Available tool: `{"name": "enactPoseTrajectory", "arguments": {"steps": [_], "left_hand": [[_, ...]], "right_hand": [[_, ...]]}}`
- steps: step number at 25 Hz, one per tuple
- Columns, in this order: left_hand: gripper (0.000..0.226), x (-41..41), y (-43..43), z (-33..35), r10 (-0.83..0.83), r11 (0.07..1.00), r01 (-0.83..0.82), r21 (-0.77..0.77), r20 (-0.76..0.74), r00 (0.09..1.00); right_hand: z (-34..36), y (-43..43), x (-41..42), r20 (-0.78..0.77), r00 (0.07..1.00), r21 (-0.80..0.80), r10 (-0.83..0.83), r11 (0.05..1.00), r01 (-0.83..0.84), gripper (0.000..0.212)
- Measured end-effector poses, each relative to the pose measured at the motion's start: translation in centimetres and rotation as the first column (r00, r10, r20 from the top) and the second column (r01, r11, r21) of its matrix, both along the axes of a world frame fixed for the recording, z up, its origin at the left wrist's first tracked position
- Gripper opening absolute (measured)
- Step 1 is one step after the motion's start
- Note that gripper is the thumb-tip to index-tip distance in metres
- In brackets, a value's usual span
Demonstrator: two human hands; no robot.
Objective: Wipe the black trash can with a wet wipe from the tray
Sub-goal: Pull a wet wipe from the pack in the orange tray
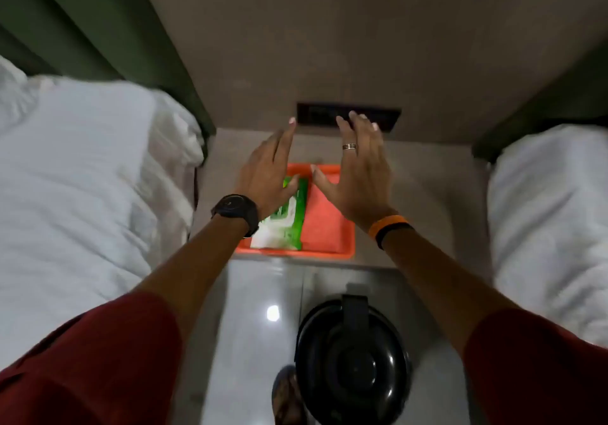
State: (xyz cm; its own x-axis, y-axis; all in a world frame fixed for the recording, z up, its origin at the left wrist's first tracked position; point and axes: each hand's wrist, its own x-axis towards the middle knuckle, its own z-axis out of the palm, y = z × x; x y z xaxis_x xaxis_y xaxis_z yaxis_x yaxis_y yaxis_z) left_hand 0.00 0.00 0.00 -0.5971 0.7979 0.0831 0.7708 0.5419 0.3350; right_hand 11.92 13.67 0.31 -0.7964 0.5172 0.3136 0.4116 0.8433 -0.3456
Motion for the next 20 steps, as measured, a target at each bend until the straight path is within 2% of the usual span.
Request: {"name": "enactPoseTrajectory", "arguments": {"steps": [2, 4, 7, 9, 14, 17, 20], "left_hand": [[0.089, -0.9, -1.0, -5.0, -0.055, 0.989, 0.068, -0.134, 0.094, 0.994], [0.091, -2.1, -2.3, -9.8, -0.010, 0.958, 0.075, -0.278, 0.228, 0.974], [0.104, -3.6, -2.0, -14.5, -0.006, 0.920, 0.152, -0.362, 0.375, 0.927], [0.108, -4.1, -1.5, -16.1, -0.056, 0.893, 0.217, -0.395, 0.380, 0.923], [0.102, -4.5, -1.7, -18.1, -0.050, 0.915, 0.186, -0.357, 0.356, 0.933], [0.103, -5.0, -2.1, -18.0, -0.014, 0.941, 0.153, -0.303, 0.414, 0.910], [0.095, -5.3, -2.6, -17.4, 0.081, 0.975, 0.046, -0.219, 0.538, 0.839]], "right_hand": [[-5.6, -1.4, -0.4, 0.081, 0.996, -0.174, 0.030, 0.985, -0.016, 0.080], [-10.7, -2.7, -0.3, 0.167, 0.982, -0.288, 0.086, 0.957, -0.035, 0.064], [-16.0, -3.6, -1.4, 0.246, 0.962, -0.383, 0.120, 0.924, -0.017, 0.048], [-17.8, -3.8, -2.5, 0.295, 0.946, -0.404, 0.131, 0.915, -0.001, 0.046], [-19.8, -5.2, -4.0, 0.314, 0.942, -0.501, 0.116, 0.864, 0.061, 0.051], [-20.5, -5.7, -4.3, 0.395, 0.910, -0.411, 0.123, 0.910, 0.056, 0.054], [-21.1, -5.9, -4.4, 0.408, 0.905, -0.327, 0.123, 0.945, 0.019, 0.050]]}}
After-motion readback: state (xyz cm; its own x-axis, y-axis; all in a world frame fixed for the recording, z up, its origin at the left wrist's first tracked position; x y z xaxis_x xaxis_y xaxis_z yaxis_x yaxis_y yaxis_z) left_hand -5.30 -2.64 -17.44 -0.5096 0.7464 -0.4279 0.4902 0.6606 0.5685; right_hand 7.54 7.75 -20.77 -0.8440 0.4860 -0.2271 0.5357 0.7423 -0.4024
